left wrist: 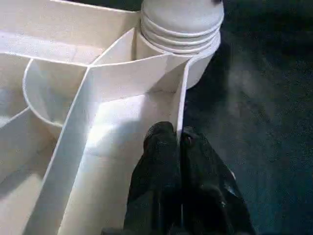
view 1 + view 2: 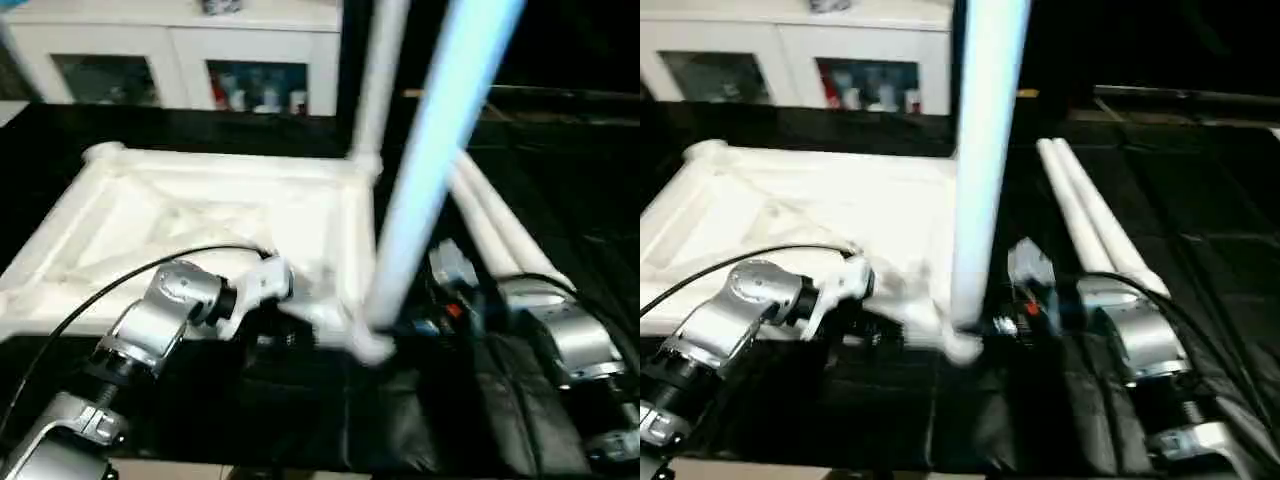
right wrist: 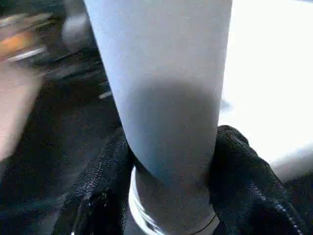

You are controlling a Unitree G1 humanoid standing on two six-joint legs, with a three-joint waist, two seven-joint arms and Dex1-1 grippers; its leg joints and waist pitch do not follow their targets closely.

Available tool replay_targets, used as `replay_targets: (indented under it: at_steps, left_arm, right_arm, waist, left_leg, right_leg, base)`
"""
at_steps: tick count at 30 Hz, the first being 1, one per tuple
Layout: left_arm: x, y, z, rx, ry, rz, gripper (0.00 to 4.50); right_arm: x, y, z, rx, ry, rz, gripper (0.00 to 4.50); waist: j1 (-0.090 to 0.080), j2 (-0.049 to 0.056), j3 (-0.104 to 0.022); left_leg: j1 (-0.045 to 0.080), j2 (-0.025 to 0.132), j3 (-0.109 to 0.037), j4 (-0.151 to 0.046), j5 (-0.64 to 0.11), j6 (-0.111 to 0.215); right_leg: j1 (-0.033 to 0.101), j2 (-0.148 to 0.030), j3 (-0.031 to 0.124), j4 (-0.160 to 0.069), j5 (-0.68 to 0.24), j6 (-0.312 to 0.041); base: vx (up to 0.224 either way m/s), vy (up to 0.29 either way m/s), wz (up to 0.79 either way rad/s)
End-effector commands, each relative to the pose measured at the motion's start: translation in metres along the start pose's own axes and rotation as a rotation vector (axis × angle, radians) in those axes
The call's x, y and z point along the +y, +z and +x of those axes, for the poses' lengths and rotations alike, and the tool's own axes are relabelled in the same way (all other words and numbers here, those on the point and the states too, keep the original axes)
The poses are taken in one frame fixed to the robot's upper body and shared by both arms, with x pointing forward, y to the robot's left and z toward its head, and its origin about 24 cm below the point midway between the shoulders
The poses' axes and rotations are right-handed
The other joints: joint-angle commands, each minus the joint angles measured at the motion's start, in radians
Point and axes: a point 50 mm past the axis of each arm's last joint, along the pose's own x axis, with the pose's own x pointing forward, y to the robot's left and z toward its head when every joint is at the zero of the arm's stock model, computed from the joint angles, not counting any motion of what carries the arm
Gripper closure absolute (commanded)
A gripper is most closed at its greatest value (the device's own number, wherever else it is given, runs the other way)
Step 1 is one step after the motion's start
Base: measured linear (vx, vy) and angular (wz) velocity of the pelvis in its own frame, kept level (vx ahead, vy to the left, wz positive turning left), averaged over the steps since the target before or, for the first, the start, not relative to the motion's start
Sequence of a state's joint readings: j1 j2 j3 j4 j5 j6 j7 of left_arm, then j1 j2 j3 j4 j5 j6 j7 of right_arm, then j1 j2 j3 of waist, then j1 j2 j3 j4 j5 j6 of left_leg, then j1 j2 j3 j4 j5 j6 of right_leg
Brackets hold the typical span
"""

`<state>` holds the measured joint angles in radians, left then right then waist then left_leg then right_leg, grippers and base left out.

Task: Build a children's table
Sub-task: Rotate leg to tighten, then rotate table base

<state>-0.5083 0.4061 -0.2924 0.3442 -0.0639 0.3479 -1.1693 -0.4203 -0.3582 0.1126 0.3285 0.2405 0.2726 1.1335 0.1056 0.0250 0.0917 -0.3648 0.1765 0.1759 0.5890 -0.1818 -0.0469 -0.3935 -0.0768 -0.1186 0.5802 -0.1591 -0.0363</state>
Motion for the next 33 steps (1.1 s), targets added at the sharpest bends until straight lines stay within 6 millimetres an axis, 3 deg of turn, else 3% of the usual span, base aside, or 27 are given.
replay_targets:
  at_steps: [1,4,6,7,10,12,14,18,21,31,33]
  left_arm:
    - [-0.002,0.027,0.024,-0.103,0.096,-0.062,4.5]
    - [-0.003,0.034,0.03,-0.125,0.132,-0.108,4.5]
    - [-0.003,0.047,0.041,-0.166,0.212,-0.18,4.5]
    - [-0.002,0.053,0.045,-0.185,0.255,-0.206,4.5]
    - [0.001,0.071,0.055,-0.244,0.365,-0.267,4.5]
    - [0.001,0.073,0.056,-0.231,0.391,-0.236,4.5]
    - [0.001,0.073,0.057,-0.221,0.397,-0.219,4.5]
    - [0.0,0.065,0.055,-0.172,0.398,-0.161,4.5]
    - [0.0,0.063,0.054,-0.164,0.4,-0.132,4.5]
    - [0.005,0.061,0.05,-0.194,0.427,-0.037,4.5]
    - [0.003,0.061,0.05,-0.215,0.386,-0.044,3.95]
  right_arm:
    - [0.006,-0.015,0.035,0.02,-0.119,0.106,2.51]
    - [0.007,-0.016,0.046,0.009,-0.185,0.138,2.52]
    - [0.008,-0.017,0.065,-0.01,-0.307,0.191,2.53]
    - [0.007,-0.016,0.072,-0.02,-0.355,0.216,2.53]
    - [0.004,-0.01,0.088,-0.042,-0.482,0.268,2.53]
    - [0.002,-0.009,0.089,-0.051,-0.525,0.272,2.53]
    - [0.0,-0.01,0.089,-0.053,-0.545,0.278,2.53]
    - [-0.001,-0.01,0.085,-0.072,-0.561,0.292,2.53]
    - [-0.002,-0.012,0.081,-0.082,-0.566,0.286,1.83]
    - [-0.004,-0.009,0.057,-0.178,-0.622,0.344,1.24]
    - [-0.005,-0.007,0.047,-0.165,-0.654,0.292,0.96]
  waist:
    - [-0.011,-0.007,-0.062]
    - [-0.027,-0.009,-0.058]
    - [-0.039,-0.008,-0.053]
    - [-0.046,-0.008,-0.052]
    - [-0.061,-0.004,-0.054]
    - [-0.064,-0.004,-0.058]
    - [-0.065,-0.003,-0.062]
    - [-0.058,0.001,-0.066]
    - [-0.055,-0.001,-0.067]
    - [-0.037,0.0,-0.078]
    - [-0.035,-0.002,-0.08]
  left_leg:
    - [0.007,0.06,-0.033,-0.077,-0.261,0.012]
    - [0.009,0.051,-0.036,-0.074,-0.288,0.009]
    - [0.021,0.047,-0.037,-0.073,-0.326,0.007]
    - [0.027,0.045,-0.037,-0.072,-0.343,0.008]
    - [0.028,0.043,-0.041,-0.07,-0.364,0.009]
    - [0.025,0.044,-0.043,-0.073,-0.364,0.019]
    - [0.016,0.047,-0.043,-0.08,-0.335,0.033]
    - [0.018,0.053,-0.037,-0.082,-0.294,0.045]
    - [0.016,0.053,-0.032,-0.081,-0.265,0.049]
    - [0.013,0.057,-0.027,-0.08,-0.183,0.055]
    - [0.014,0.057,-0.027,-0.08,-0.184,0.053]
  right_leg:
    - [0.049,-0.098,0.056,-0.087,-0.5,-0.131]
    - [0.054,-0.103,0.049,-0.107,-0.598,-0.076]
    - [0.043,-0.097,0.042,-0.12,-0.631,-0.056]
    - [0.037,-0.095,0.04,-0.125,-0.644,-0.053]
    - [0.037,-0.091,0.031,-0.129,-0.64,-0.047]
    - [0.043,-0.091,0.03,-0.129,-0.611,-0.041]
    - [0.049,-0.091,0.036,-0.121,-0.543,-0.05]
    - [0.045,-0.092,0.052,-0.107,-0.432,-0.105]
    - [0.048,-0.092,0.056,-0.099,-0.383,-0.131]
    - [0.054,-0.09,0.061,-0.082,-0.29,-0.159]
    - [0.055,-0.091,0.062,-0.083,-0.296,-0.156]
  base:
    - [0.0,0.0,0.0]
    - [0.0,0.0,0.0]
    - [0.0,0.0,0.0]
    - [0.0,0.0,0.0]
    - [0.0,0.0,0.0]
    - [0.0,0.0,0.0]
    - [0.0,0.0,0.0]
    - [0.0,0.0,0.0]
    - [0.0,0.0,0.0]
    - [0.0,0.0,0.0]
    - [0.0,0.0,0.0]
